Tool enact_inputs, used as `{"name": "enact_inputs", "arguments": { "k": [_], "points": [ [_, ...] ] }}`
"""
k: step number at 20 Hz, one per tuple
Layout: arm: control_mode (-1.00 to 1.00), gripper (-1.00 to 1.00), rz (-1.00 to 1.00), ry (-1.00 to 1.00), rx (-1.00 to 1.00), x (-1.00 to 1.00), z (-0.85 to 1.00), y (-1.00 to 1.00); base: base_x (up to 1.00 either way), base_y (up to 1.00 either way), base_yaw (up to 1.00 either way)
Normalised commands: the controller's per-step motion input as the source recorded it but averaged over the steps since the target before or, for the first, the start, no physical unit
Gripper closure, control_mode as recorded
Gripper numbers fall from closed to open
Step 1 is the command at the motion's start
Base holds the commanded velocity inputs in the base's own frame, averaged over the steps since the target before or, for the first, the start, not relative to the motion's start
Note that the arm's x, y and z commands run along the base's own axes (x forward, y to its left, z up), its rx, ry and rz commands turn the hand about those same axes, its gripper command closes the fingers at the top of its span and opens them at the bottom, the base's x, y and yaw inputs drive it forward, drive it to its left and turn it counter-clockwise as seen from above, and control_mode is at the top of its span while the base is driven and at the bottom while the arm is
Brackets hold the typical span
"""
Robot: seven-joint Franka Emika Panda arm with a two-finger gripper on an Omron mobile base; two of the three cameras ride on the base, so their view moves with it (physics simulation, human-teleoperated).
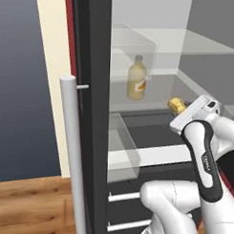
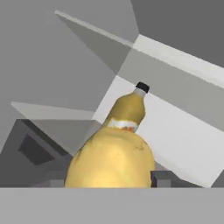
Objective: Pick potato from the fridge and place it on the plate on the counter.
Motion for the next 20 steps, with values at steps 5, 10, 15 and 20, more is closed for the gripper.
{"name": "enact_inputs", "arguments": {
  "k": [5,10,15,20],
  "points": [
    [-1.00,1.00,0.00,0.07,-0.29,-0.20,0.00,0.04,0.00,0.00,0.00],
    [-1.00,1.00,0.00,0.00,-0.26,-0.32,0.00,0.05,0.00,0.00,0.00],
    [-1.00,1.00,0.00,-0.21,-0.05,-0.92,-0.04,0.00,0.00,0.00,0.00],
    [-1.00,1.00,0.02,-0.11,-0.08,-0.69,-0.01,0.26,0.00,0.00,0.00]
  ]
}}
